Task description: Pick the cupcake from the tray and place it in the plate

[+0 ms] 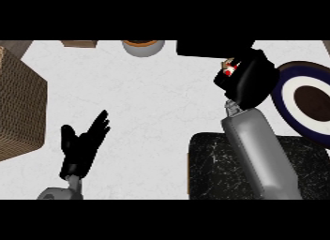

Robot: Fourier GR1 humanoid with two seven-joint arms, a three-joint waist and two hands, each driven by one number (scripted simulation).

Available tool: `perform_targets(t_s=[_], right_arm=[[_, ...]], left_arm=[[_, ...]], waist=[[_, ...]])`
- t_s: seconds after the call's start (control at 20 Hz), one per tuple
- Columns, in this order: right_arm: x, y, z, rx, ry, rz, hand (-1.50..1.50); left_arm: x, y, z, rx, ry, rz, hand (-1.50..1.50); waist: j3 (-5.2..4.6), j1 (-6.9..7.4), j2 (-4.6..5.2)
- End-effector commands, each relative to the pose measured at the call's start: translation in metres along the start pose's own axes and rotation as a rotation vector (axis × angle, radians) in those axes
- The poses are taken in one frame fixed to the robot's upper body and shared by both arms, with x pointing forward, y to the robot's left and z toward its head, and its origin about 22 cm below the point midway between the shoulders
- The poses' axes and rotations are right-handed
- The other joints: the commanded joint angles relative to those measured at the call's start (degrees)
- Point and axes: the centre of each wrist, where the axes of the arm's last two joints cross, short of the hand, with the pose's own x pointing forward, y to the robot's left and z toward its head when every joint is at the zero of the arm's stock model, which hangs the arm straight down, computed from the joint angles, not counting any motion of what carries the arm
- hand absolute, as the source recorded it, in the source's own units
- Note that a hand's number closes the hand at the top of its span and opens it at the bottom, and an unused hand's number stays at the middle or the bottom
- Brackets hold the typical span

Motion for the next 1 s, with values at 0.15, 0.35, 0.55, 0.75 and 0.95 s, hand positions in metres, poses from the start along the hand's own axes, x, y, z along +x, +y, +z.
perform_targets(t_s=[0.15, 0.35, 0.55, 0.75, 0.95], right_arm=[[0.006, 0.004, -0.026, -0.222, 0.248, -0.212, 1.5], [-0.009, 0.002, -0.039, -0.31, 0.291, -0.301, 1.5], [-0.057, 0.025, -0.042, -0.387, 0.31, -0.26, 1.5], [-0.097, 0.038, -0.05, -0.462, 0.321, -0.196, 1.5], [-0.13, 0.043, -0.068, -0.542, 0.368, -0.199, 1.5]], left_arm=[[-0.007, 0.004, -0.002, 0.017, 0.002, 0.006, 0.0], [-0.007, -0.001, 0.004, 0.035, 0.013, 0.013, 0.0], [-0.005, 0.005, 0.002, 0.037, 0.017, 0.023, 0.0], [-0.013, 0.009, 0.007, 0.054, 0.012, 0.025, 0.0], [-0.008, 0.012, 0.01, 0.055, 0.009, 0.034, 0.0]], waist=[[0.08, -1.11, 0.19], [0.19, -1.89, -0.39], [0.13, -3.16, -0.39], [0.1, -3.78, -0.61], [0.14, -3.47, -0.67]])
